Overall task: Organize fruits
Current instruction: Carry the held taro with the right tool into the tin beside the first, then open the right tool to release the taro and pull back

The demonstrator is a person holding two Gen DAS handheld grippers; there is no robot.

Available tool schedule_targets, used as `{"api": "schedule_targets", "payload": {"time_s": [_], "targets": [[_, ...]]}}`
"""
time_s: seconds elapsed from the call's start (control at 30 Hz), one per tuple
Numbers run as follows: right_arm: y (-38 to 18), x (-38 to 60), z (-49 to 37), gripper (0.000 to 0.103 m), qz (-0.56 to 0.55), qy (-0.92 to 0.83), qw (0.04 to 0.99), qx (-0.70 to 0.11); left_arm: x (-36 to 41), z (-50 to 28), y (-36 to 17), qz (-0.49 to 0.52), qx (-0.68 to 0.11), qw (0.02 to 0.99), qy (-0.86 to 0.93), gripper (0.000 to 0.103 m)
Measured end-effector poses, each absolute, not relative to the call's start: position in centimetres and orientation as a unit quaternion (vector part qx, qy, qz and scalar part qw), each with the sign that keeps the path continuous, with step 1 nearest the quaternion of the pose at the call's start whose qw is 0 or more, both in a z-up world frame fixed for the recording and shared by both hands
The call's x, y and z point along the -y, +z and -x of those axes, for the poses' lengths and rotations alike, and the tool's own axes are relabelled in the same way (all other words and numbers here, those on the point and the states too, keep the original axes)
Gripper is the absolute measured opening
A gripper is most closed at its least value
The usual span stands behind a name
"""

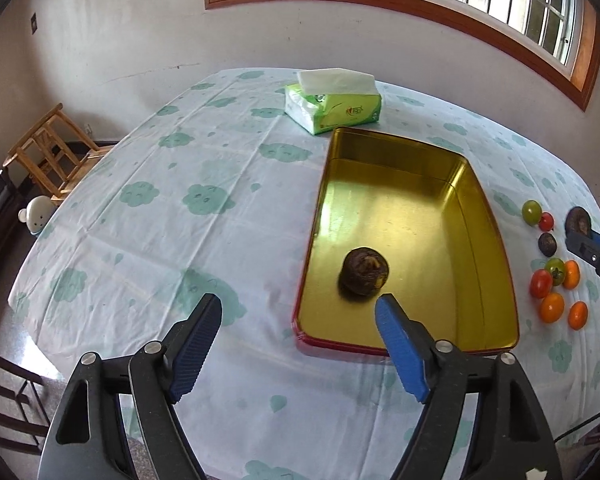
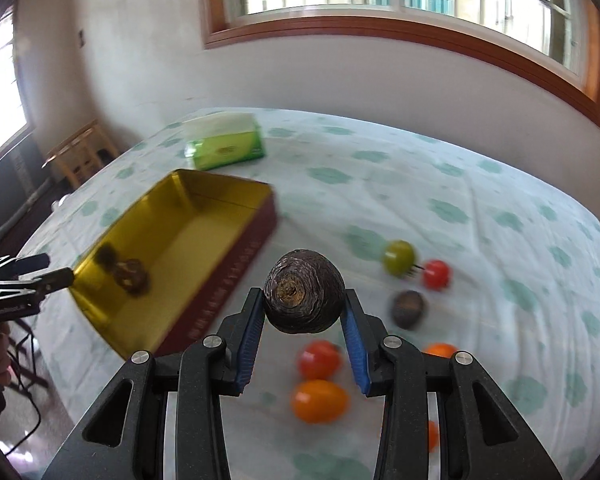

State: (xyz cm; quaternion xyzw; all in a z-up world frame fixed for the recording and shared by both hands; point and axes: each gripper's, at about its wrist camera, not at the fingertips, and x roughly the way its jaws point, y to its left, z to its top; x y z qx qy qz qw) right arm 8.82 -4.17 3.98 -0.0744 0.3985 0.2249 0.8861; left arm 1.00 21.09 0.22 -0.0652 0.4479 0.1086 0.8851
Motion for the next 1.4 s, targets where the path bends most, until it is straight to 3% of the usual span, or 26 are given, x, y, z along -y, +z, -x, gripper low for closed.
{"api": "schedule_targets", "payload": {"time_s": [0.53,1.4], "targets": [[-0.1,-8.1,-9.1,0.040,0.179,0.287,0.833,-0.437,-26.3,0.9,-1.8,0.094,-0.469,0.861,0.171,0.078],[-3.7,-11.6,-9.7,0.040,0.220,0.294,0.803,-0.469,-27.8,1.7,-2.4,0.121,-0.472,0.857,0.169,0.078]]}}
